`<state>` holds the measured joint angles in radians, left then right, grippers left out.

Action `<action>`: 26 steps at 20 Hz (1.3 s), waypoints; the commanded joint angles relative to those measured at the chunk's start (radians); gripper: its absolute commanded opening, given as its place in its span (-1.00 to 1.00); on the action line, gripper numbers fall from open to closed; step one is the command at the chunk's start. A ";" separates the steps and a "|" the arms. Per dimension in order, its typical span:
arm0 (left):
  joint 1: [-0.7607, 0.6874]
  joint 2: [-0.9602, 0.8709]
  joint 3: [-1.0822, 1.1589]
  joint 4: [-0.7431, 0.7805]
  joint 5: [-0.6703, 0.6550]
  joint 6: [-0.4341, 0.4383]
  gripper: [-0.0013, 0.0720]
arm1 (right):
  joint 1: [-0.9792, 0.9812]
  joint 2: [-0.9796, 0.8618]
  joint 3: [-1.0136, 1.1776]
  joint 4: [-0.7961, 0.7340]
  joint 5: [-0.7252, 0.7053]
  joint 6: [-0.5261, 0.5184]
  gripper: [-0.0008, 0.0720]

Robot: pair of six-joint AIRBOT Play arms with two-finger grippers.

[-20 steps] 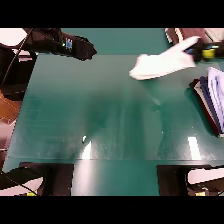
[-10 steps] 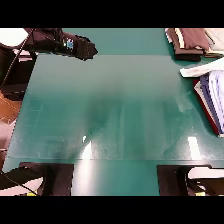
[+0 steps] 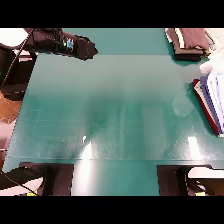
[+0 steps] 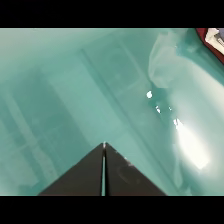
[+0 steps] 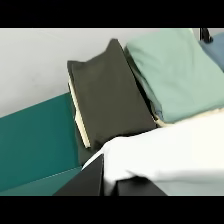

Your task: Fold the shirts.

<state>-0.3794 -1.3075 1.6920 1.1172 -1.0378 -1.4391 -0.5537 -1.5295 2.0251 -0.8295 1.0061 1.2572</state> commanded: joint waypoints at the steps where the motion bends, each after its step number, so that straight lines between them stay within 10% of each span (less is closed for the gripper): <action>1: 0.000 0.000 0.000 0.000 -0.003 -0.001 -0.90 | -0.029 0.076 -0.044 -0.005 0.009 -0.002 -0.93; 14: 0.000 0.000 0.000 0.000 -0.003 0.000 -0.90 | -0.318 0.417 -0.615 -0.445 0.325 -0.028 -0.92; 16: 0.000 0.000 0.000 0.000 -0.003 0.000 -0.90 | -0.359 0.441 -0.705 -0.495 0.330 -0.028 -0.53; 19: 0.000 0.000 0.000 0.000 -0.002 0.000 -0.90 | -0.414 0.460 -0.793 -0.500 0.322 -0.027 0.72; 26: 0.000 0.000 0.000 -0.002 -0.002 0.000 -0.90 | -0.336 0.459 -0.596 -0.255 0.317 0.026 0.86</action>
<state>-0.3794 -1.3075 1.6920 1.1168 -1.0405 -1.4395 -0.9367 -1.0729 1.3544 -1.2324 1.3285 1.2701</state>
